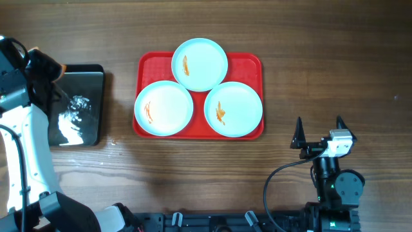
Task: Clean dirty plates on tray and stack at the side
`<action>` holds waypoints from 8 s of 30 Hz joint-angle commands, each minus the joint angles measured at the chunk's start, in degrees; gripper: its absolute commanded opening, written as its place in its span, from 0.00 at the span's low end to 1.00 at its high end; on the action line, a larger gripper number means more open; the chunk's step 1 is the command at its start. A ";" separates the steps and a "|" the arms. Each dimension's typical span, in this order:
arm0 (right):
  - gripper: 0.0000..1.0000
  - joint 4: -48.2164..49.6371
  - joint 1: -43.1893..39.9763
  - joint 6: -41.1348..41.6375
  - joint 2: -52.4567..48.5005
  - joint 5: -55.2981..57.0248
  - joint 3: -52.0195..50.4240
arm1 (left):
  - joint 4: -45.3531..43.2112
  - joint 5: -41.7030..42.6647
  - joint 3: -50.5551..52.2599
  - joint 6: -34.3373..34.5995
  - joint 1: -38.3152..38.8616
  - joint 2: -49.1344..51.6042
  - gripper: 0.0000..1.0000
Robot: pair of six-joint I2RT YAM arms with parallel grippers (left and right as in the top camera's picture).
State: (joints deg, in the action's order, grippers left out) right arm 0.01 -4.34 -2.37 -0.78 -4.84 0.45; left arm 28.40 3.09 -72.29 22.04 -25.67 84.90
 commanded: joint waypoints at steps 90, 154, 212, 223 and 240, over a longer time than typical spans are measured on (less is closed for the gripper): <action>1.00 0.11 -0.13 1.03 0.50 0.57 -0.13 | 15.96 20.85 2.45 -3.54 31.12 11.80 0.04; 1.00 -51.04 19.37 16.98 -98.75 -43.63 95.56 | 13.40 7.56 4.04 0.72 34.69 25.46 0.04; 0.04 -30.14 43.17 34.71 -127.34 -6.01 86.31 | 12.79 10.84 4.04 -2.34 35.19 19.61 0.04; 0.04 -32.48 42.93 35.39 -127.14 -6.45 86.47 | 8.48 10.86 4.26 0.92 37.00 22.12 0.04; 0.04 -38.45 41.48 37.11 -123.91 2.60 87.89 | 9.46 6.69 4.26 1.22 39.08 23.98 0.04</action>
State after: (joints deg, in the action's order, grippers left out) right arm -37.45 37.56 32.84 -124.77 -8.12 89.38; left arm 37.76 10.48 -68.36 22.26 13.04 108.29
